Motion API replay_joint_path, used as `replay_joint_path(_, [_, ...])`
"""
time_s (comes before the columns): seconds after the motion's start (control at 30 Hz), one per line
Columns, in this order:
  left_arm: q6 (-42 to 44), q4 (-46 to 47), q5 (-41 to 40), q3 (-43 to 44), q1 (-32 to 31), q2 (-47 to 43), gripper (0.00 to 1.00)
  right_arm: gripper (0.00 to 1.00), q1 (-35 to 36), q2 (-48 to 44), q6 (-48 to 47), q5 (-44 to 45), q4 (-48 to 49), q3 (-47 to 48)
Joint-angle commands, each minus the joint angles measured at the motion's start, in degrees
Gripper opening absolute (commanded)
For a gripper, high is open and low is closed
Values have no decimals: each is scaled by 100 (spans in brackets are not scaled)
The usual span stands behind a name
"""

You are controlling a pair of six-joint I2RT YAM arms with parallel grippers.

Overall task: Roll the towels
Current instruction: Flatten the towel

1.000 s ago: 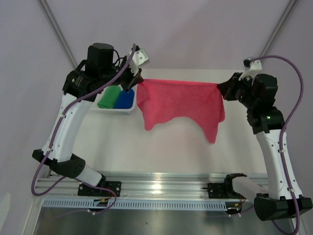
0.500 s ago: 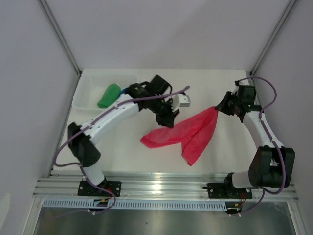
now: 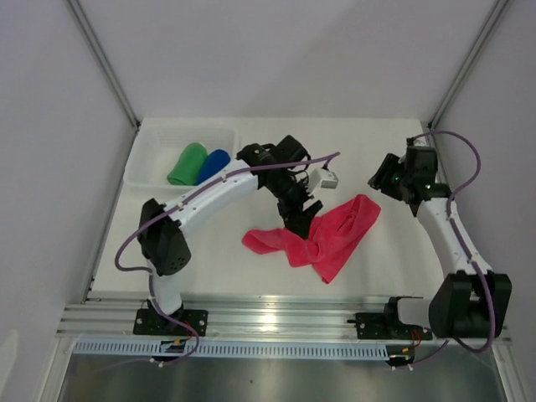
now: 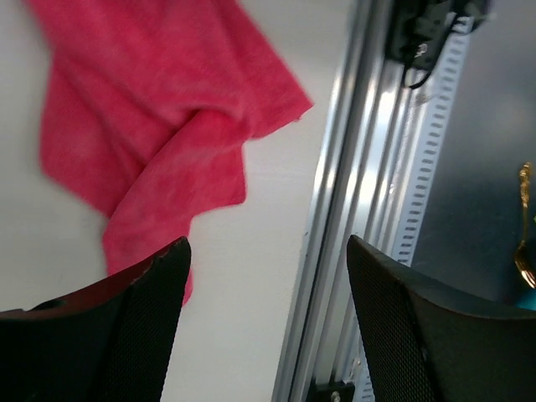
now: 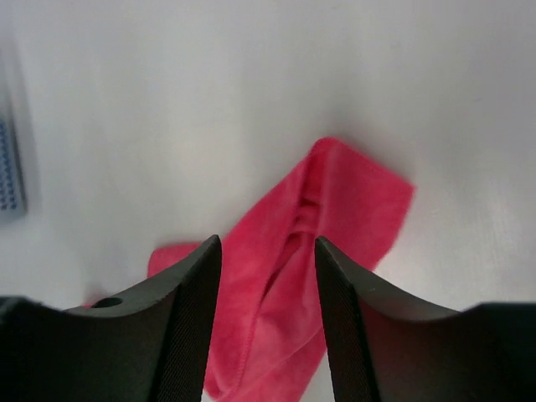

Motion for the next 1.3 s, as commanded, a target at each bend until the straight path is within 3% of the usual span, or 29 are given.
replay_joint_path(0.0, [-205, -198, -959, -655, 685, -817, 77, 51, 1122, -709, 519, 456, -239, -658])
replay_joint_path(0.07, [-187, 12, -1531, -1177, 959, -1239, 74, 48, 1911, -1112, 1087, 623, -230, -976])
replay_joint_path(0.1, [-143, 283, -1663, -1972, 1169, -1344, 67, 44, 2177, -1254, 1265, 649, -195, -1291])
replay_joint_path(0.2, [6, 898, -2428, -2961, 1364, -1468, 54, 39, 3267, -1703, 1260, 589, 557, -1872])
replay_joint_path(0.27, [59, 1111, -2525, -3252, 1469, -1355, 55, 38, 4056, -1844, 908, 945, 727, -2049])
replay_joint_path(0.4, [68, 1560, -2675, -3482, 1505, -924, 67, 39, 4876, -1705, 74, 1335, 1253, -2375])
replay_joint_path(0.6, [-11, 1789, -2825, -3263, 1584, -151, 62, 42, 5501, -810, -489, 1564, 1835, -2473])
replay_joint_path(0.83, [-99, 1789, -2061, -3307, 1611, 96, 59, 46, 5863, 132, -1036, 1572, 2327, -2349])
replay_joint_path(1.0, [-161, 1684, -1577, -3359, 1602, 140, 46, 48, 5889, 484, -1010, 1502, 2433, -2314])
replay_joint_path(1.27, [-99, 1534, -1313, -3281, 1628, 211, 1, 50, 6038, 1204, -842, 1554, 2547, -2226])
